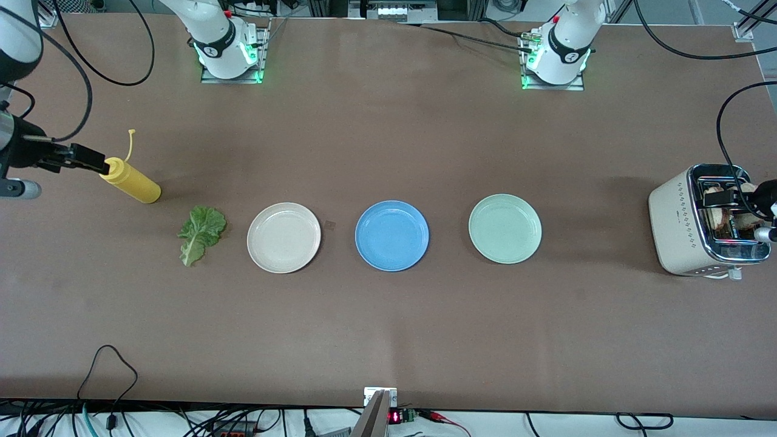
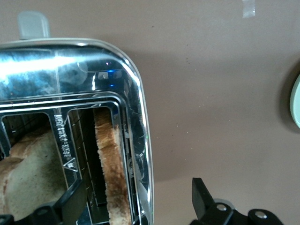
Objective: Make sandwich in blue plate with both arms
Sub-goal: 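Lift the bread with the left gripper while the right gripper grasps lettuce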
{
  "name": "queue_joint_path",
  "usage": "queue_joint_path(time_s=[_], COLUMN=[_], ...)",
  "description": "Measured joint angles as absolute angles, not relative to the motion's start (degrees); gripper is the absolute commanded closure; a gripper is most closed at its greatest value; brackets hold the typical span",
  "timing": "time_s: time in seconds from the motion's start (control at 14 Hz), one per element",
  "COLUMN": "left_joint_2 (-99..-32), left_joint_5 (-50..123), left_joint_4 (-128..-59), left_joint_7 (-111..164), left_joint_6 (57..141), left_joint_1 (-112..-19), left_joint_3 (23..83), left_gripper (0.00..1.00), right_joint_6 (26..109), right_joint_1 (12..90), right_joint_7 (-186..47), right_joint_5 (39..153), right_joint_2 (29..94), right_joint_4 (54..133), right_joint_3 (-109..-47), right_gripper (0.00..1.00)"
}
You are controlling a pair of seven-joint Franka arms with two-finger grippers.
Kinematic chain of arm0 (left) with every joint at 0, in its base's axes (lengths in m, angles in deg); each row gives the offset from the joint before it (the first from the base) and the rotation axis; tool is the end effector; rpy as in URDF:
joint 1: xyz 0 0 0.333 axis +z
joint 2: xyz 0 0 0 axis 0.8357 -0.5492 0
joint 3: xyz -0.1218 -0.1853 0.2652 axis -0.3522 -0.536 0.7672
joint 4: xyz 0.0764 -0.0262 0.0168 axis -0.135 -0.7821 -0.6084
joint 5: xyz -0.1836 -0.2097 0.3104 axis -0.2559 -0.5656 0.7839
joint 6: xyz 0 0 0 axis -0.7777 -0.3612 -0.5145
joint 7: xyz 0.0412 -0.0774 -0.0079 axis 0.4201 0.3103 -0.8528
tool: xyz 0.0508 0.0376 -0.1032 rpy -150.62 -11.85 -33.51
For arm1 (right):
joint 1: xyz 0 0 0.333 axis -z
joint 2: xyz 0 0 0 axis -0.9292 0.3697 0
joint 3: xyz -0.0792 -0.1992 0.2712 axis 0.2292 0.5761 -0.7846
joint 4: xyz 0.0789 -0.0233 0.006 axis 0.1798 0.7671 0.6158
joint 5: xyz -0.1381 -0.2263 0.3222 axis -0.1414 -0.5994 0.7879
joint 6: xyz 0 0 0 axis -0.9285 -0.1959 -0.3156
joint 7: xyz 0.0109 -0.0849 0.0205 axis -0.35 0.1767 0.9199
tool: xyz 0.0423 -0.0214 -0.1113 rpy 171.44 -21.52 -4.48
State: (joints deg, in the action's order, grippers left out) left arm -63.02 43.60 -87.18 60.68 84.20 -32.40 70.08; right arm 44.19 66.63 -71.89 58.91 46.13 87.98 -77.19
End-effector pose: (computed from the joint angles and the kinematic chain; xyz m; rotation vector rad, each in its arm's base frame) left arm 0.6190 0.2591 0.3737 2.9817 -0.1075 -0.3056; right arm 0.6127 -0.0449 0.5347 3.1210 -0.0550 -0.2392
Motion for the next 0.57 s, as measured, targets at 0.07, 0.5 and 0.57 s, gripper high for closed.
queue_joint_path(time_s=[0.07,0.5,0.57], left_joint_2=[-63.21,-64.26,-64.26], left_joint_5=[43.60,43.61,43.70], left_joint_4=[-87.18,-87.18,-87.14], left_joint_7=[60.83,61.32,61.33], left_joint_6=[84.20,84.21,84.29], left_joint_1=[-32.23,-31.00,-30.94], left_joint_3=[70.07,70.08,70.11], left_gripper=[0.28,0.89,0.95], right_joint_6=[43.64,42.80,42.97], right_joint_1=[66.63,66.59,66.59], right_joint_7=[-71.89,-72.06,-72.15], right_joint_5=[58.91,58.89,58.88], right_joint_2=[47.10,51.22,52.13], right_joint_4=[88.00,88.12,88.17], right_joint_3=[-77.20,-77.28,-77.29], right_gripper=[0.00,0.00,0.00])
